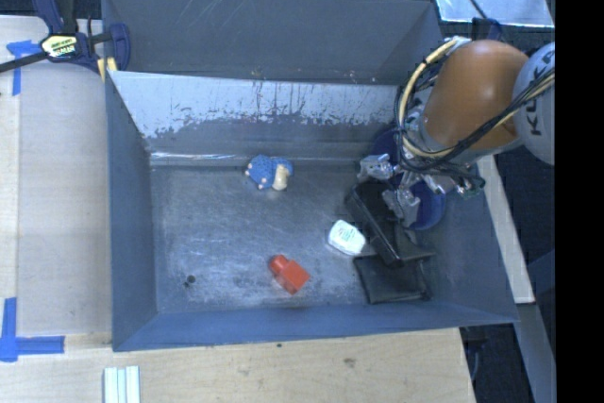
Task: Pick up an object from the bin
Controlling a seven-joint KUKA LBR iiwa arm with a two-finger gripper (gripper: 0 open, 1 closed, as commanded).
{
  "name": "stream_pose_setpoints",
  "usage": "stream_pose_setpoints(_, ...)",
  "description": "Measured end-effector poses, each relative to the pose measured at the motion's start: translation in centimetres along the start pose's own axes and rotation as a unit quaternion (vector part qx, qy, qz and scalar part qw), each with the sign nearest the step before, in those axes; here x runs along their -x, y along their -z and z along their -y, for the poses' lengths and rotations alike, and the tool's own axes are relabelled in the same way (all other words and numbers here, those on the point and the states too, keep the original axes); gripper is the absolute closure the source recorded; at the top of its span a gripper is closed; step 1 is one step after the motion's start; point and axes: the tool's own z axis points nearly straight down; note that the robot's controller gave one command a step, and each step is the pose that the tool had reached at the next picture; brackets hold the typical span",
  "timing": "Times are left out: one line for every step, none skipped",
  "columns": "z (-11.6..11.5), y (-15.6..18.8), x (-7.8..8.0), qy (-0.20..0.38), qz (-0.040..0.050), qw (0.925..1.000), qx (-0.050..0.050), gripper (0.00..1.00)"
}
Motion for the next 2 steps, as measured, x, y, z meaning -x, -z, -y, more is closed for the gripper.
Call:
stream_pose_setpoints(0.00,0.00,0.00,0.000,0.0000,1.0000,0.000,1.00)
stream_pose_setpoints(0.00,0.00,0.00,0.000,0.0000,1.0000,0.000,1.00)
